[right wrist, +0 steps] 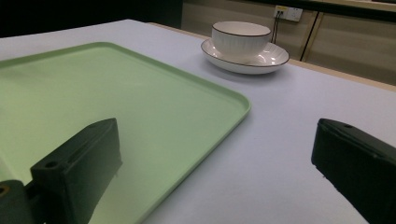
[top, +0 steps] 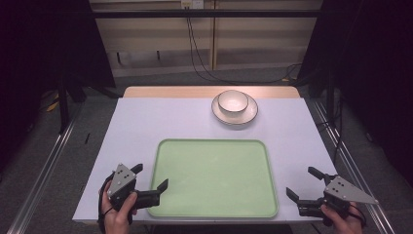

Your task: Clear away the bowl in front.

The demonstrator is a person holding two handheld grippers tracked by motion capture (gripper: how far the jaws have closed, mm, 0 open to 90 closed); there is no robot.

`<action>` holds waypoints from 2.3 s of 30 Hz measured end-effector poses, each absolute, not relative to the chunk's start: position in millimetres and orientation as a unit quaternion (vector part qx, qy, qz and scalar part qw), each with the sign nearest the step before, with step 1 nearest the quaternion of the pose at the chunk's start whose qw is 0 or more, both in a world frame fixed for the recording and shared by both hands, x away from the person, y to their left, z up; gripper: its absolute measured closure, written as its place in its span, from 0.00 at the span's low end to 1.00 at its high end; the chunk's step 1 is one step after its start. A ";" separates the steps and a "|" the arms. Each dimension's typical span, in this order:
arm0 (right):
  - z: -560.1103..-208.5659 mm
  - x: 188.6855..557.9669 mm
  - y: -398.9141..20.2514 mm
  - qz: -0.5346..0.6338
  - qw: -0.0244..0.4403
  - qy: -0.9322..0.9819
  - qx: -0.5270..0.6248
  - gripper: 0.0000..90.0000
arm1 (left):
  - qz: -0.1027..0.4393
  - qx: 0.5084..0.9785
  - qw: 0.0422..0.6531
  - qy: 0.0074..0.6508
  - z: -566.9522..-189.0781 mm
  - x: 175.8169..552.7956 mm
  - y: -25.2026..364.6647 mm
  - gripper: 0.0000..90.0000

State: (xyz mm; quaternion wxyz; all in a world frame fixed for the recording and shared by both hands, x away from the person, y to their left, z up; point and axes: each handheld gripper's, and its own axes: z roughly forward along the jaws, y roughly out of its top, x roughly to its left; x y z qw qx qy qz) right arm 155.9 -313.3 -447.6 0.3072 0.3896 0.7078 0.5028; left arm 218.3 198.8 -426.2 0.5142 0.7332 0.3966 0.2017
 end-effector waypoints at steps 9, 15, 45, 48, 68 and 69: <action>-447.2 154.6 -310.6 0.511 0.308 0.711 0.373 0.01 | 0.201 0.748 0.516 0.366 -414.2 238.9 182.9 0.03; -446.5 154.5 -309.8 0.515 0.309 0.710 0.367 0.02 | 0.205 0.762 0.510 0.343 -408.7 255.4 169.2 0.02; -447.1 154.1 -311.8 0.519 0.298 0.711 0.369 0.02 | 0.157 0.801 0.485 0.313 -413.1 351.0 90.1 0.04; -447.5 155.0 -311.1 0.521 0.299 0.709 0.369 0.02 | 0.161 0.809 0.470 0.314 -420.6 361.2 79.1 0.06; -447.5 155.6 -311.0 0.524 0.291 0.713 0.364 0.02 | 0.173 0.808 0.455 0.332 -405.7 401.3 36.0 0.04; -447.5 155.5 -310.3 0.524 0.290 0.715 0.362 0.02 | 0.173 0.807 0.457 0.330 -406.4 402.5 33.6 0.06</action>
